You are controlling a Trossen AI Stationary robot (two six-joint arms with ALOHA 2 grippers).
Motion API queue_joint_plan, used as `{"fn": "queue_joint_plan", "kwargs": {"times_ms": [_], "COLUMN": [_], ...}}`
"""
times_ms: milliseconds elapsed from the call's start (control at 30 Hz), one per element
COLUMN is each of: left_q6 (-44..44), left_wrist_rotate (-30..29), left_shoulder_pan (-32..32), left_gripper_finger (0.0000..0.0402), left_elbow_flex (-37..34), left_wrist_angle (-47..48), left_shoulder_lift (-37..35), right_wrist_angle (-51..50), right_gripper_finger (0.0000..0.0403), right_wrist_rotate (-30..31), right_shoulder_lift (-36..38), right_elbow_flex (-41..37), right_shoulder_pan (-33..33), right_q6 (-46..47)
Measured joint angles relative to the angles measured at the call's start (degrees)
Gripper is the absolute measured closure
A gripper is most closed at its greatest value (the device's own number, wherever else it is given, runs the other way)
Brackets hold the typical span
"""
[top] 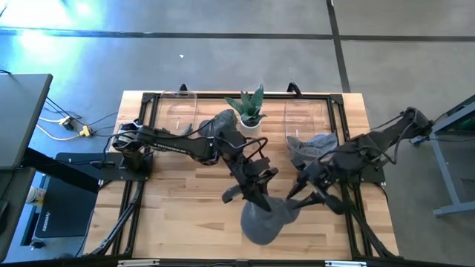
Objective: Pick & Place hat
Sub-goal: Put the gray cap into the right bin
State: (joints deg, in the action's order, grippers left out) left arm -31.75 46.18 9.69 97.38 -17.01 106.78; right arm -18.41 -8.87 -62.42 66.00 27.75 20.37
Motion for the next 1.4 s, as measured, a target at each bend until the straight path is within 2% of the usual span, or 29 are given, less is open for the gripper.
{"fn": "queue_joint_plan", "kwargs": {"times_ms": [200, 300, 400, 533, 633, 767, 900, 1067, 1133, 1233, 1400], "left_q6": [0.92, 1.75, 1.87, 1.93, 1.93, 1.93, 1.92, 1.62, 1.51, 1.51, 1.29], "left_wrist_rotate": [-0.48, -0.46, -0.3, -1.52, -2.96, -3.26, -0.41, 4.34, 4.72, 4.16, 1.58], "left_shoulder_pan": [-1.4, -1.49, -1.45, -1.48, -2.77, -4.89, -5.68, -5.44, -5.12, -5.09, -5.07], "left_gripper_finger": [0.0401, 0.0401, 0.0401, 0.0401, 0.0401, 0.0401, 0.0401, 0.0401, 0.0401, 0.0401, 0.0401], "left_elbow_flex": [0.0, 0.0, 0.0, 0.0, 0.0, -0.04, -0.14, 0.11, 0.03, 0.0, 0.0], "left_wrist_angle": [5.77, 8.15, 9.87, 10.48, 11.35, 14.86, 17.52, 16.35, 16.68, 16.39, 16.63], "left_shoulder_lift": [0.0, 0.0, 0.0, 0.0, 0.0, -1.8, -3.45, -4.17, -3.92, -4.01, -4.07], "right_wrist_angle": [0.7, 0.72, 0.44, 2.16, 4.68, 7.19, 6.68, 7.6, 7.93, 9.13, 7.74], "right_gripper_finger": [0.0145, 0.012, 0.0116, 0.012, 0.013, 0.0166, 0.0237, 0.0368, 0.0391, 0.0361, 0.0273], "right_wrist_rotate": [3.21, 3.83, 2.67, 1.0, -2.97, -7.77, -10.37, -10.85, -10.92, -10.17, -2.62], "right_shoulder_lift": [-2.71, -2.78, -1.94, -1.57, -2.91, -3.38, -2.45, 0.52, 1.04, 1.04, 0.79], "right_elbow_flex": [-3.57, -5.16, -5.2, -5.1, -5.12, -5.1, -5.12, -5.12, -5.12, -5.12, -5.12], "right_shoulder_pan": [-0.5, -0.48, -0.48, -0.48, -0.48, 0.31, 1.34, 2.64, 2.78, 2.64, 1.71], "right_q6": [-2.77, -1.63, 0.55, 1.21, 1.47, 4.71, 8.29, 8.67, 6.51, 6.54, 9.66]}}
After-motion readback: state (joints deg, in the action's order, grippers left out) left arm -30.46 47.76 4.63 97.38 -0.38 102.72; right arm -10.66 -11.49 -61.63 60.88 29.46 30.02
